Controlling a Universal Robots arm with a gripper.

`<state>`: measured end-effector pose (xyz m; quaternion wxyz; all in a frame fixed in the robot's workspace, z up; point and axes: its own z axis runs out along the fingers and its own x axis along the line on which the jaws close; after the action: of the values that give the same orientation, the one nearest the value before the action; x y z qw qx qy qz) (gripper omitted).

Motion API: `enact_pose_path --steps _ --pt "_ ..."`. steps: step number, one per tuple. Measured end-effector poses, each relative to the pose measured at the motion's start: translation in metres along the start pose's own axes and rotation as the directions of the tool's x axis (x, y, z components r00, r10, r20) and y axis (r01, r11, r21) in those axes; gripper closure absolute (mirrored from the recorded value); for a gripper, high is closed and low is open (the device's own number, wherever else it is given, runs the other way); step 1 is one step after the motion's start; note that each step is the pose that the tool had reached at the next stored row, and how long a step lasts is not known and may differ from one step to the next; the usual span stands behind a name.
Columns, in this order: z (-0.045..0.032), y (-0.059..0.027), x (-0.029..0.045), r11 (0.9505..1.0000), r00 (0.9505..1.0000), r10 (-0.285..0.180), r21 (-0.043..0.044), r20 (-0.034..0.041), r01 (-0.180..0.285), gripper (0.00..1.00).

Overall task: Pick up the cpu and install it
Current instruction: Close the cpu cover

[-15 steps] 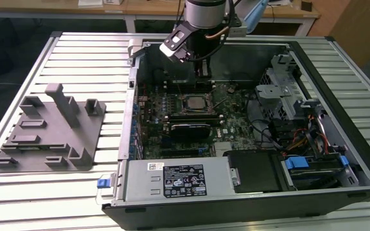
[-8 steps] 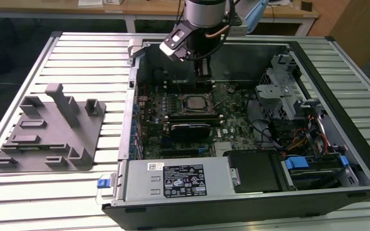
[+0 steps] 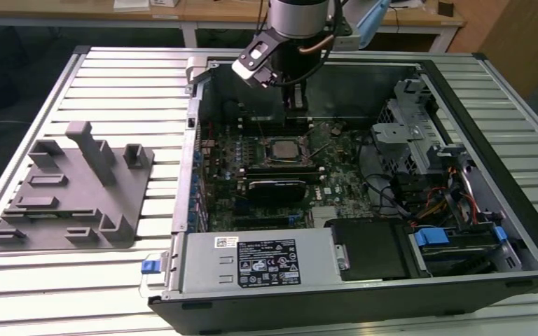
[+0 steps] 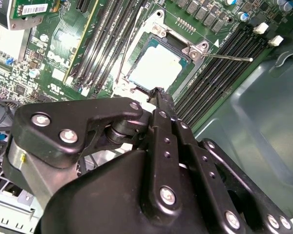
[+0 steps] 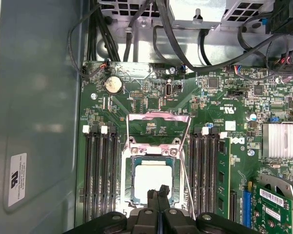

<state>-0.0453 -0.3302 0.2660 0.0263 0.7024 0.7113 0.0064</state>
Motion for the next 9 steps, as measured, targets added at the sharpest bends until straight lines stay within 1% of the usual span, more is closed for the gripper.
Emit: enact_pose_path --steps 9 --pt "-0.0019 0.0001 -0.0001 1.0 1.0 0.0 0.0 -0.0001 0.0 0.89"
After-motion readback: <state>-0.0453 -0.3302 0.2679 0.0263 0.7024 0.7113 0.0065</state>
